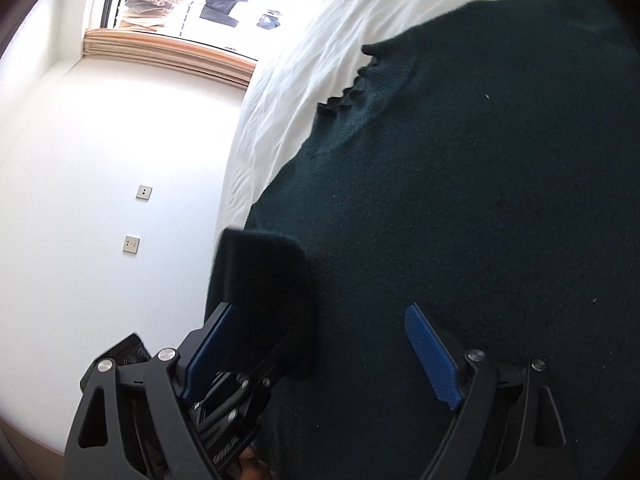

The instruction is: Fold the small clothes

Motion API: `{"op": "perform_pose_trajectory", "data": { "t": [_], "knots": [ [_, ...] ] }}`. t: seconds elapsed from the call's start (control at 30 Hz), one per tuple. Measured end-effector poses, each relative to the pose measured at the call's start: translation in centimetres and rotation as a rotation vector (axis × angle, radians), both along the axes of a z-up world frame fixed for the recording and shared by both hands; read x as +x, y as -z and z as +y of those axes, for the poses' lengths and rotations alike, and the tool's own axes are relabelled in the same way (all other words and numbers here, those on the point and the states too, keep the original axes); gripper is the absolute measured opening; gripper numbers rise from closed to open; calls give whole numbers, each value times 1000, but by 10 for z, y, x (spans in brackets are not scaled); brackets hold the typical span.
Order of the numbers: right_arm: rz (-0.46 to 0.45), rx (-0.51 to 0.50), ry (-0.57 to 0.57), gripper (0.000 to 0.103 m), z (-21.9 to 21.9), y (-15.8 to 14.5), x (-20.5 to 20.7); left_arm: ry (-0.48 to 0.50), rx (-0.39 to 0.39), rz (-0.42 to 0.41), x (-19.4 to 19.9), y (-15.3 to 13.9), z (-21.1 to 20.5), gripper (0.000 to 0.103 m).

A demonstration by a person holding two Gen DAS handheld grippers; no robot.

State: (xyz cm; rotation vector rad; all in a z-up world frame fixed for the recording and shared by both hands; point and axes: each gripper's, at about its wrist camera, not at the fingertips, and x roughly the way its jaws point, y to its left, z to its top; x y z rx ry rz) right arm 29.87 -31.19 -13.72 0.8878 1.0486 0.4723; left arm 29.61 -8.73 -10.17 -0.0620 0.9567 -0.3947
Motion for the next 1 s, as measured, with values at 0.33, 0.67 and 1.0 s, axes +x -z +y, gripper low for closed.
{"op": "perform_pose_trajectory", "data": {
  "t": [0.33, 0.67, 1.0],
  "knots": [
    [9, 28, 12, 88, -1, 3, -8, 7, -162, -25, -21, -15, 38, 67],
    [19, -97, -62, 42, 25, 1, 29, -102, -219, 0, -24, 5, 82, 67],
    [-123, -287, 8, 9, 5, -45, 43, -158, -285, -63, -35, 14, 102, 67]
  ]
}}
